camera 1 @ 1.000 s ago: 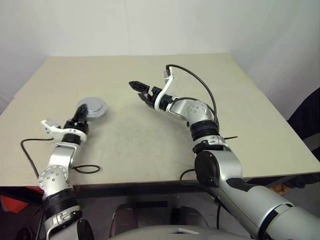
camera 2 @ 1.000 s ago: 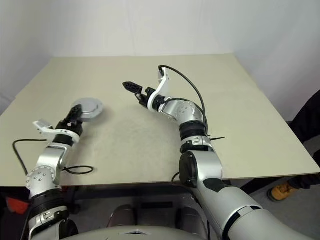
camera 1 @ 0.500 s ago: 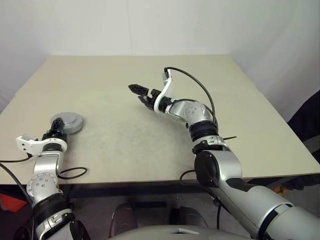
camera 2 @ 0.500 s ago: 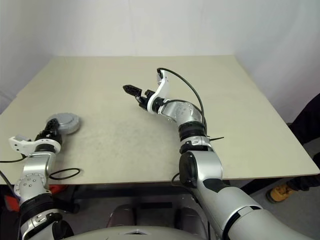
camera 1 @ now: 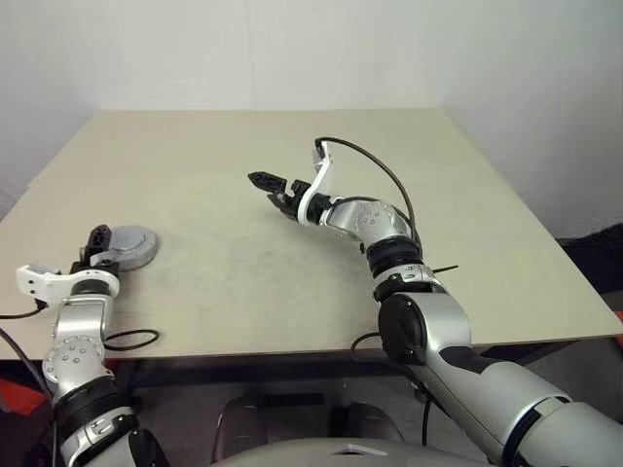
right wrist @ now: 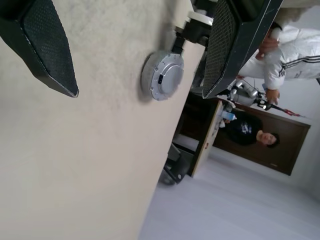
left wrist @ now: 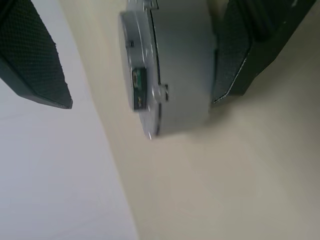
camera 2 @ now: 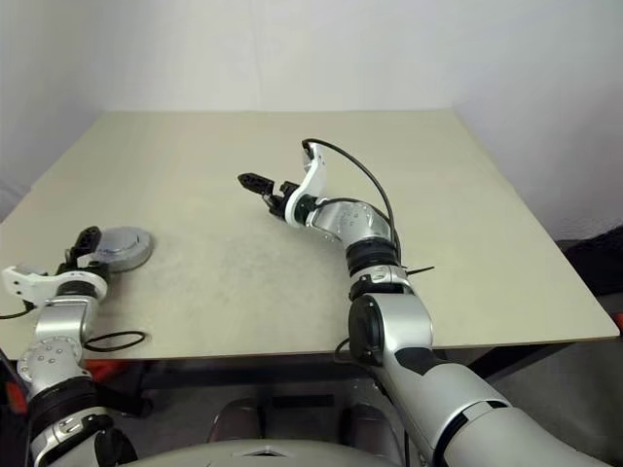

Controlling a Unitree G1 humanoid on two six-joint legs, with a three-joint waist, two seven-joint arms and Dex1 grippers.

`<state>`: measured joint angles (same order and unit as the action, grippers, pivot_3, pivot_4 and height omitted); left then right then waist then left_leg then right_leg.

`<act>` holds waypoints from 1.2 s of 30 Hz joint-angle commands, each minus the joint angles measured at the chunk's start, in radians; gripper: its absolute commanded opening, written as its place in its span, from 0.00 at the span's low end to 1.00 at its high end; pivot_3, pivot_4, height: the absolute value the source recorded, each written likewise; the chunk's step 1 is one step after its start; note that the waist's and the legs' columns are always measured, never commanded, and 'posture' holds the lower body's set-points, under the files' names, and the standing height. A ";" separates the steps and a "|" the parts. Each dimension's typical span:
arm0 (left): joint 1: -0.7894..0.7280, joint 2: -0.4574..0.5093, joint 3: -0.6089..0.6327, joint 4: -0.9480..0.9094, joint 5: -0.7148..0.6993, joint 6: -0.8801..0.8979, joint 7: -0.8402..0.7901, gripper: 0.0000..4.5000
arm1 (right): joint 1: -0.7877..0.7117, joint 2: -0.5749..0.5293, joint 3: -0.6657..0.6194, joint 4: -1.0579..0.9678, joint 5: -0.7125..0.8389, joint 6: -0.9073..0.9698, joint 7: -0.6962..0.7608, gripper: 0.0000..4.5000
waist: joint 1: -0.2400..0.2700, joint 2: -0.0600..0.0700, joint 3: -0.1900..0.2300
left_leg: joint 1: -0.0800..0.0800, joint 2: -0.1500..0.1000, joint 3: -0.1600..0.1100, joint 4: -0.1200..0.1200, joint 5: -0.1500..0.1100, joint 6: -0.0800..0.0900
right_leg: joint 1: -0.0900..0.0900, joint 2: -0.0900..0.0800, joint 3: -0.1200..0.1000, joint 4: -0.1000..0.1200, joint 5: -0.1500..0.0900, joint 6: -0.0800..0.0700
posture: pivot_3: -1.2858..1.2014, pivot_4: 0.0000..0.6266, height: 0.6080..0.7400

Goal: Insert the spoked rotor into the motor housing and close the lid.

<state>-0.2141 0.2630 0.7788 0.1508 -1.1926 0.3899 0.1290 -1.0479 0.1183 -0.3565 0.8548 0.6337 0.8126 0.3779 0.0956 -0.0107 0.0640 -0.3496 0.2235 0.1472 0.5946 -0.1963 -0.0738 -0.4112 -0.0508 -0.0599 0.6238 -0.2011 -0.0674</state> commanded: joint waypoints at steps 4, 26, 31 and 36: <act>-0.019 0.107 0.073 0.019 0.037 -0.045 -0.006 0.99 | -0.041 -0.003 0.004 0.005 -0.002 0.002 0.009 0.99 | 0.000 0.001 0.000 | 0.004 0.000 0.000 0.000 0.000 0.000 | 0.004 0.000 0.000 0.000 -0.002 0.004 | 0.52 0.00 1.00; 0.001 0.246 -0.579 -0.369 0.584 -0.056 -0.471 0.99 | 0.017 -0.290 0.321 0.038 -0.401 -0.637 0.400 0.99 | 0.000 0.002 0.001 | 0.005 -0.001 0.000 0.001 -0.001 0.001 | 0.006 -0.001 0.000 0.000 0.001 -0.002 | 0.52 0.00 1.00; -0.002 0.213 -0.689 -0.296 0.716 -0.112 -0.531 0.99 | 0.016 -0.365 0.371 0.133 -0.519 -0.755 0.379 0.99 | -0.006 0.006 0.002 | 0.001 0.000 0.001 0.001 -0.001 0.001 | 0.004 -0.001 0.000 0.001 0.001 -0.005 | 0.52 0.00 1.00; -0.013 0.171 -0.704 -0.223 0.781 -0.157 -0.558 0.99 | 0.049 -0.374 0.398 0.142 -0.568 -0.800 0.399 0.99 | -0.008 0.006 0.002 | 0.000 0.000 0.001 0.001 -0.001 0.002 | 0.003 0.000 0.000 0.001 0.001 -0.005 | 0.52 0.00 1.00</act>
<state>-0.2020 0.4331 0.0730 -0.0711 -0.4340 0.2687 -0.4162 -0.9992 -0.2556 0.0362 1.0214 0.0732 0.0460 0.7649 0.0879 -0.0050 0.0661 -0.3495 0.2233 0.1479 0.5963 -0.1978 -0.0712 -0.4078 -0.0513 -0.0600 0.6248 -0.1999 -0.0727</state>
